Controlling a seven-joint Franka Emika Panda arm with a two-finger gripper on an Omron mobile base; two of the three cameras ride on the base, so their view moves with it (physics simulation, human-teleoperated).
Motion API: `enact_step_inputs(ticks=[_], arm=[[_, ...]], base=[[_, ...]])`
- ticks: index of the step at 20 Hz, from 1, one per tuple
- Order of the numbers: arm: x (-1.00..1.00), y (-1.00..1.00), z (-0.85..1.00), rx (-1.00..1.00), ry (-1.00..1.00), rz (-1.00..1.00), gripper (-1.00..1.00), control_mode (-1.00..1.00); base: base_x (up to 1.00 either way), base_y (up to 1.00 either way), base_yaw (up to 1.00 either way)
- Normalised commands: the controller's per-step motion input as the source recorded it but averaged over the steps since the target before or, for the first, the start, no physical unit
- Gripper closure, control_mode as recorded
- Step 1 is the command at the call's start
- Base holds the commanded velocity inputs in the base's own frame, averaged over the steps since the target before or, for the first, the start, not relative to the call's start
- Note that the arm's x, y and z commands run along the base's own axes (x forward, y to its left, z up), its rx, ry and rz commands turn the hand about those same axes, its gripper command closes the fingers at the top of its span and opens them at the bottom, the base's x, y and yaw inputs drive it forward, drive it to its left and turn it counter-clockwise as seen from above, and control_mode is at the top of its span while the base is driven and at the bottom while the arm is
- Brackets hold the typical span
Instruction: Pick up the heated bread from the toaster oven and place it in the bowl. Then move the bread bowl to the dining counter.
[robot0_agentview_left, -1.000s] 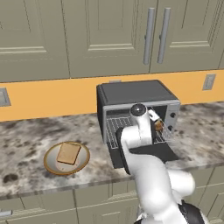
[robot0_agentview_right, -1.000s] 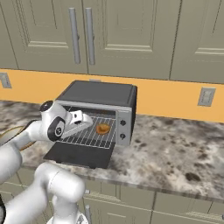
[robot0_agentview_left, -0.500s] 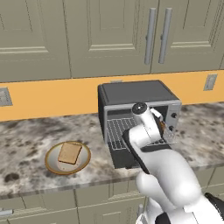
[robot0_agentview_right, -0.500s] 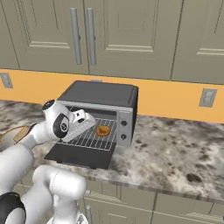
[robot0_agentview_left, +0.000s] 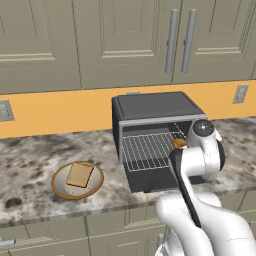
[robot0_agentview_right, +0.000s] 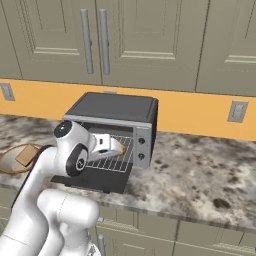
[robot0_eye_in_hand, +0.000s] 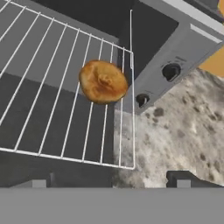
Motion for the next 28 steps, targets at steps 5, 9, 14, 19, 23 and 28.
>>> enact_step_inputs(ticks=[5,9,14,19,23,28], arm=[[-0.03,-0.34,0.34,0.3,0.25,-0.09,-1.0,-1.0],[0.14,0.14,0.1,0.12,-0.11,-0.04,-1.0,-1.0],[0.28,0.27,0.22,0.01,-0.04,-0.02,-1.0,-1.0],[0.19,0.03,-0.3,0.02,0.0,0.0,-1.0,-1.0],[0.29,0.01,-0.21,0.04,0.0,0.0,-1.0,-1.0],[0.38,0.05,-0.13,0.04,0.01,0.0,-1.0,-1.0]], base=[[0.0,0.0,0.0],[0.0,0.0,0.0],[0.0,0.0,0.0],[0.0,0.0,0.0],[0.0,0.0,0.0],[0.0,0.0,0.0]])
